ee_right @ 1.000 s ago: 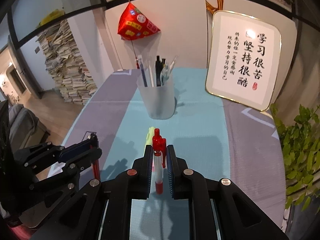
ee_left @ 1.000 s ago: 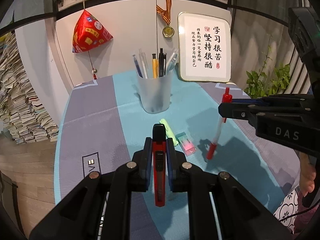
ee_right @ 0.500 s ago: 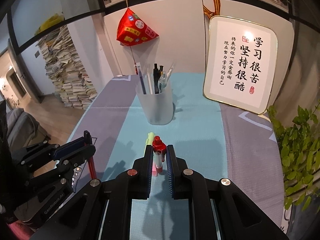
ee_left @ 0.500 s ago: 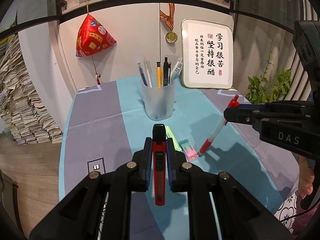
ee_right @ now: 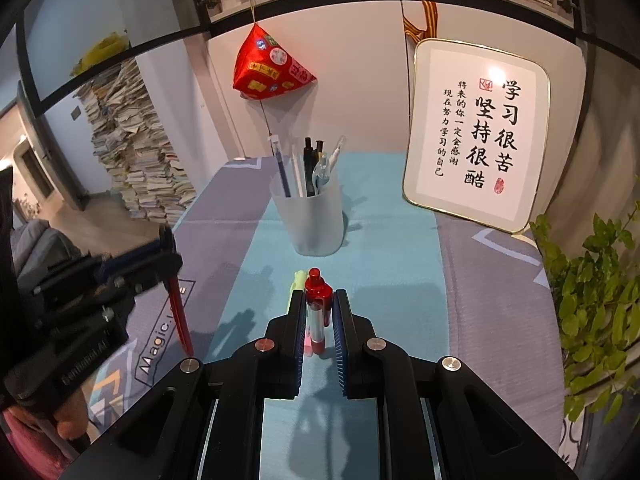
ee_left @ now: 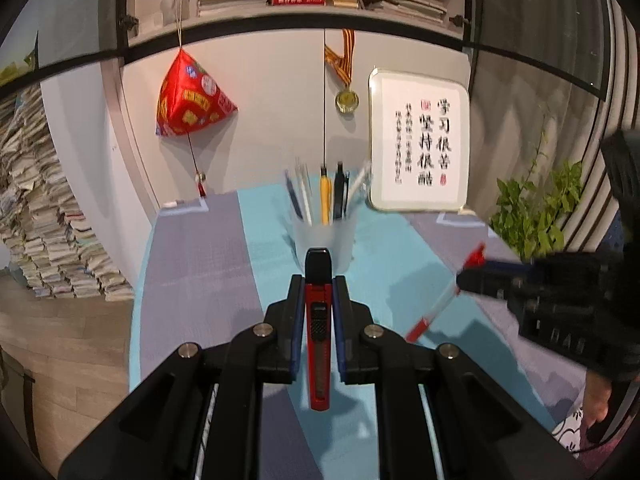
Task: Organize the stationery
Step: 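Lift the red box cutter and red pen and carry them toward the frosted cup, then lower the red box cutter into the frosted cup and open the left tool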
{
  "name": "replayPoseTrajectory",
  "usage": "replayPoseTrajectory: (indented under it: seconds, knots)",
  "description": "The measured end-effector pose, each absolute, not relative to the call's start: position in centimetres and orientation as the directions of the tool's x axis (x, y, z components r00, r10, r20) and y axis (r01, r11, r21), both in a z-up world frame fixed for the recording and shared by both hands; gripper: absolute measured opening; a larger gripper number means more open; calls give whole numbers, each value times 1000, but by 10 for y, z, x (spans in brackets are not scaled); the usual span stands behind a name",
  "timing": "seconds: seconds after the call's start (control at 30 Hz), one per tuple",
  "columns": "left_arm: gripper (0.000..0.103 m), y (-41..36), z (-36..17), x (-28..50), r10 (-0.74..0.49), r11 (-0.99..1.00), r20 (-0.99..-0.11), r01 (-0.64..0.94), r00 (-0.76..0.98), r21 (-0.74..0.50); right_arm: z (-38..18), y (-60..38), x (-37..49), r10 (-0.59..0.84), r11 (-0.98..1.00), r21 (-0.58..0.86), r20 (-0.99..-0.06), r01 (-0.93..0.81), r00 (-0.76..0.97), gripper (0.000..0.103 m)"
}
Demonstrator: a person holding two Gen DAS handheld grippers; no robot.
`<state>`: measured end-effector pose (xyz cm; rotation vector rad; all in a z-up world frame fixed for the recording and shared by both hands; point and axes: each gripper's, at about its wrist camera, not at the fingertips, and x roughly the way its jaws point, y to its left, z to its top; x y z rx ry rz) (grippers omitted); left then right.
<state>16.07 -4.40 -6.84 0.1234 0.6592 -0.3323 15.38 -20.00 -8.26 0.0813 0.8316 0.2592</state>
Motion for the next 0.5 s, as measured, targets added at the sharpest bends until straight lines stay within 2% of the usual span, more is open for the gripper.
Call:
replayPoseTrajectory:
  seconds: [0.23,0.5]
  knots:
    - [12,-45,-42,185,-284,944,-566,328,774,-25,-83,-205,155,256,967,178,-718,-185,647,14]
    - [12,-51,-25,225,-250,963,-495,268,832,-34,-84,-215,168,230,973,181,-720,-142,655,14]
